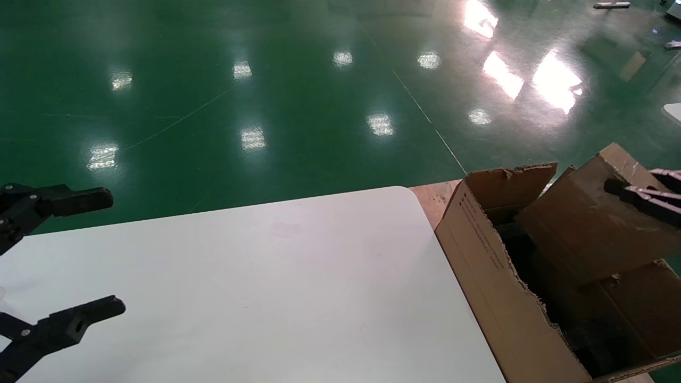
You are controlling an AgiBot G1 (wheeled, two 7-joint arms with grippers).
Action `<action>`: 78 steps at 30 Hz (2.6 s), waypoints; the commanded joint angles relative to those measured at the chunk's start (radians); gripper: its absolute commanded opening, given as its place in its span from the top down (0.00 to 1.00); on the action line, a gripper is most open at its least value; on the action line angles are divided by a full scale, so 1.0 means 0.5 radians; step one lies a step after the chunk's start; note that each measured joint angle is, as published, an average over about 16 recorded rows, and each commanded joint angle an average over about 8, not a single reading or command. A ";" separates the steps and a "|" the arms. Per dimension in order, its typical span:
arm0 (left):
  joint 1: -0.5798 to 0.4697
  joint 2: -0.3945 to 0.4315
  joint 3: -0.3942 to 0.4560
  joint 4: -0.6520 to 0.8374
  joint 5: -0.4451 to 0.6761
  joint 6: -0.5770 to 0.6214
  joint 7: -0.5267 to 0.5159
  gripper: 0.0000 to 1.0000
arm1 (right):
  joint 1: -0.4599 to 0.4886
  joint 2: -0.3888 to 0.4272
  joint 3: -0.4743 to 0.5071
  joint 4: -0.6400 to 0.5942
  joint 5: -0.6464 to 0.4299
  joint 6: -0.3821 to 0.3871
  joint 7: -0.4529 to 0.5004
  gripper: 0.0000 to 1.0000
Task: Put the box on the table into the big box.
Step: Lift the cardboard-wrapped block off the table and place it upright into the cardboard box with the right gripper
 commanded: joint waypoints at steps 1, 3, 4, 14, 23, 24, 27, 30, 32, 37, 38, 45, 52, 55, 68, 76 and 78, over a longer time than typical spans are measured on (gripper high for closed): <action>0.000 0.000 0.000 0.000 0.000 0.000 0.000 0.00 | -0.071 -0.034 0.026 -0.086 0.048 -0.001 -0.027 1.00; 0.000 0.000 0.000 0.000 0.000 0.000 0.000 0.00 | -0.118 -0.065 0.049 -0.159 0.077 -0.006 -0.059 1.00; 0.000 0.000 0.000 0.000 0.000 0.000 0.000 0.00 | -0.138 -0.079 0.060 -0.194 0.088 -0.008 -0.075 1.00; 0.000 0.000 0.000 0.000 0.000 0.000 0.000 0.00 | -0.226 -0.182 0.099 -0.504 0.116 -0.038 -0.170 1.00; 0.000 0.000 0.000 0.000 0.000 0.000 0.000 0.00 | -0.164 -0.277 0.075 -0.776 0.103 -0.065 -0.236 1.00; 0.000 0.000 0.000 0.000 0.000 0.000 0.000 0.00 | -0.151 -0.289 0.069 -0.804 0.099 -0.069 -0.244 1.00; 0.000 0.000 0.000 0.000 0.000 0.000 0.000 0.00 | -0.108 -0.329 0.047 -0.886 0.085 -0.077 -0.269 1.00; 0.000 0.000 0.000 0.000 0.000 0.000 0.000 0.00 | -0.064 -0.371 0.024 -0.971 0.065 -0.085 -0.292 1.00; 0.000 0.000 0.000 0.000 0.000 0.000 0.000 0.00 | -0.033 -0.398 0.010 -1.027 0.050 -0.090 -0.309 1.00; 0.000 0.000 0.000 0.000 0.000 0.000 0.000 0.00 | 0.044 -0.456 -0.022 -1.163 0.003 -0.099 -0.355 1.00; 0.000 0.000 0.000 0.000 0.000 0.000 0.000 0.00 | 0.059 -0.465 -0.026 -1.187 -0.007 -0.100 -0.365 1.00; 0.000 0.000 0.000 0.000 0.000 0.000 0.000 0.00 | 0.153 -0.517 -0.040 -1.345 -0.093 -0.105 -0.438 1.00; 0.000 0.000 0.000 0.000 0.000 0.000 0.000 0.00 | 0.223 -0.543 -0.009 -1.470 -0.194 -0.105 -0.517 1.00; 0.000 0.000 0.000 0.000 0.000 0.000 0.000 0.00 | 0.251 -0.544 0.010 -1.509 -0.237 -0.102 -0.550 1.00; 0.000 0.000 0.000 0.000 0.000 0.000 0.000 0.00 | 0.341 -0.525 0.093 -1.611 -0.373 -0.079 -0.657 1.00; 0.000 0.000 0.000 0.000 0.000 0.000 0.000 0.00 | 0.356 -0.529 0.150 -1.611 -0.388 -0.042 -0.686 1.00; 0.000 0.000 0.000 0.000 0.000 0.000 0.000 0.00 | 0.353 -0.533 0.164 -1.602 -0.385 -0.031 -0.688 1.00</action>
